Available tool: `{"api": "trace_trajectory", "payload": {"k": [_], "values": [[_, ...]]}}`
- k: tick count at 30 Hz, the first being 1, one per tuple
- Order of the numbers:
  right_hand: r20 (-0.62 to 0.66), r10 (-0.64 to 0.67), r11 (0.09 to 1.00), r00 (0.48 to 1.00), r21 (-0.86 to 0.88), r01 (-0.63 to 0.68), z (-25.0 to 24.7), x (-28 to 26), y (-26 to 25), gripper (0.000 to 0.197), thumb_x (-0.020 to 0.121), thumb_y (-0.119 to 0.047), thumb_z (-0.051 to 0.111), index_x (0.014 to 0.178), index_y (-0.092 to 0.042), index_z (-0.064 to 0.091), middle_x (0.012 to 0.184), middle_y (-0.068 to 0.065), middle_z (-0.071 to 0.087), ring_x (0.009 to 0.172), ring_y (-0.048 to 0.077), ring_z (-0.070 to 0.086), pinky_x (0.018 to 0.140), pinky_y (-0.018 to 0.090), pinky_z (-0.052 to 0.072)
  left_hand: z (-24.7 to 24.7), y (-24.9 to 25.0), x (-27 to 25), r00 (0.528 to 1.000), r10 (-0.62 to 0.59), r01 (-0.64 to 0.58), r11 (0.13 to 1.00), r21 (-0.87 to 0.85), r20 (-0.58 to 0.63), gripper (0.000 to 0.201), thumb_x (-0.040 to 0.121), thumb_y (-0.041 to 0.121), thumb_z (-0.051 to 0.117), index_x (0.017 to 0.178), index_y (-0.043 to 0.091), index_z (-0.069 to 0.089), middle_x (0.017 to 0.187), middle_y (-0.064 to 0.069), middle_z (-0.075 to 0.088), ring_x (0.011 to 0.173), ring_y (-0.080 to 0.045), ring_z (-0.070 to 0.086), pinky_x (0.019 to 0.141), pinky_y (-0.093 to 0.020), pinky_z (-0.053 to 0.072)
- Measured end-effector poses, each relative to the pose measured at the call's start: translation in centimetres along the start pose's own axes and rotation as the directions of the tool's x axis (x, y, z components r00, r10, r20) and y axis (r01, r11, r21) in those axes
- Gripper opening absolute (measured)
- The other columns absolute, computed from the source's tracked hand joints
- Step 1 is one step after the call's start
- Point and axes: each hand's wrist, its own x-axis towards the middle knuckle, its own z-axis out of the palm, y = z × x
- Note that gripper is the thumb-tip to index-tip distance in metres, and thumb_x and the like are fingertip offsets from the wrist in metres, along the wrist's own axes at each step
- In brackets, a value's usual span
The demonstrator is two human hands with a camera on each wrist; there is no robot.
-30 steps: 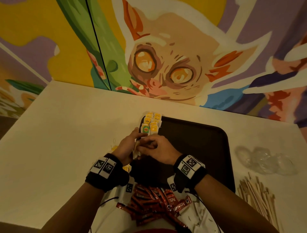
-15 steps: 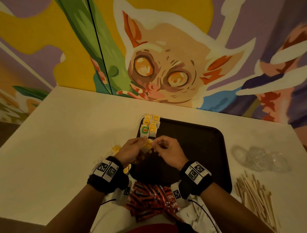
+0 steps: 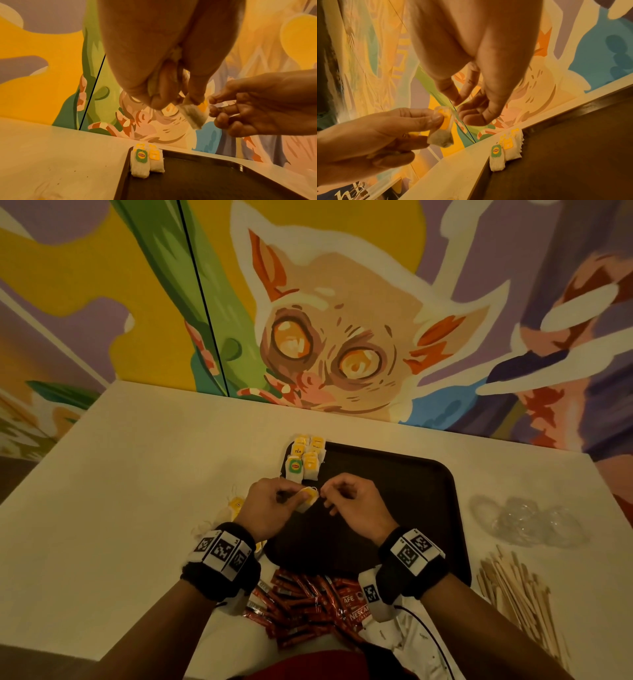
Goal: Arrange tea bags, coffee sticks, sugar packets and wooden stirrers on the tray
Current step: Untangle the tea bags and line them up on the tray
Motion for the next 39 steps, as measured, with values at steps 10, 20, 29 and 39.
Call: {"api": "trace_trajectory", "payload": {"k": [10, 20, 29, 39], "values": [[0.001, -0.116, 0.992, 0.993, 0.05, 0.116, 0.9, -0.4, -0.2, 0.014, 0.088, -0.013, 0.071, 0.102, -0.011, 0.074, 0.095, 0.003, 0.074, 0.084, 0.015, 0.07, 0.069, 0.026, 0.058, -0.2, 0.5, -0.7, 0.996, 0.074, -0.075, 0.997, -0.014, -0.044, 0.014, 0.083, 0.022, 0.073, 0.096, 0.021, 0.077, 0.085, 0.014, 0.07, 0.08, 0.007, 0.061, 0.065, -0.003, 0.04], [-0.056, -0.138, 0.987, 0.989, 0.078, 0.142, 0.5, -0.3, -0.3, 0.014, 0.085, -0.008, 0.073, 0.099, -0.011, 0.071, 0.094, 0.001, 0.072, 0.083, 0.01, 0.069, 0.072, 0.022, 0.055, -0.7, 0.3, -0.6, 1.0, 0.0, 0.0, 0.999, 0.05, -0.003, 0.004, 0.081, 0.027, 0.075, 0.085, 0.026, 0.074, 0.084, 0.016, 0.069, 0.079, 0.004, 0.06, 0.062, -0.008, 0.038], [-0.053, -0.146, 0.973, 0.988, 0.174, 0.153, 0.6, -0.3, -0.9, 0.019, 0.085, -0.008, 0.073, 0.101, -0.014, 0.067, 0.093, 0.004, 0.072, 0.081, 0.01, 0.069, 0.068, 0.022, 0.055, -0.1, 1.0, -0.4, 0.998, 0.068, -0.068, 0.998, -0.006, 0.01, 0.01, 0.086, 0.021, 0.07, 0.094, 0.02, 0.076, 0.085, 0.017, 0.069, 0.082, 0.008, 0.061, 0.069, -0.004, 0.042], [-0.017, -0.09, 0.975, 0.996, 0.205, 0.091, 0.1, 0.1, -1.5, 0.022, 0.084, -0.009, 0.074, 0.104, -0.012, 0.067, 0.089, 0.001, 0.074, 0.078, 0.01, 0.069, 0.064, 0.019, 0.052, -0.6, 1.4, -0.7, 0.987, 0.157, -0.148, 0.964, -0.222, 0.023, 0.011, 0.079, 0.014, 0.075, 0.09, 0.014, 0.078, 0.084, 0.007, 0.073, 0.081, -0.008, 0.067, 0.079, -0.02, 0.053]]}}
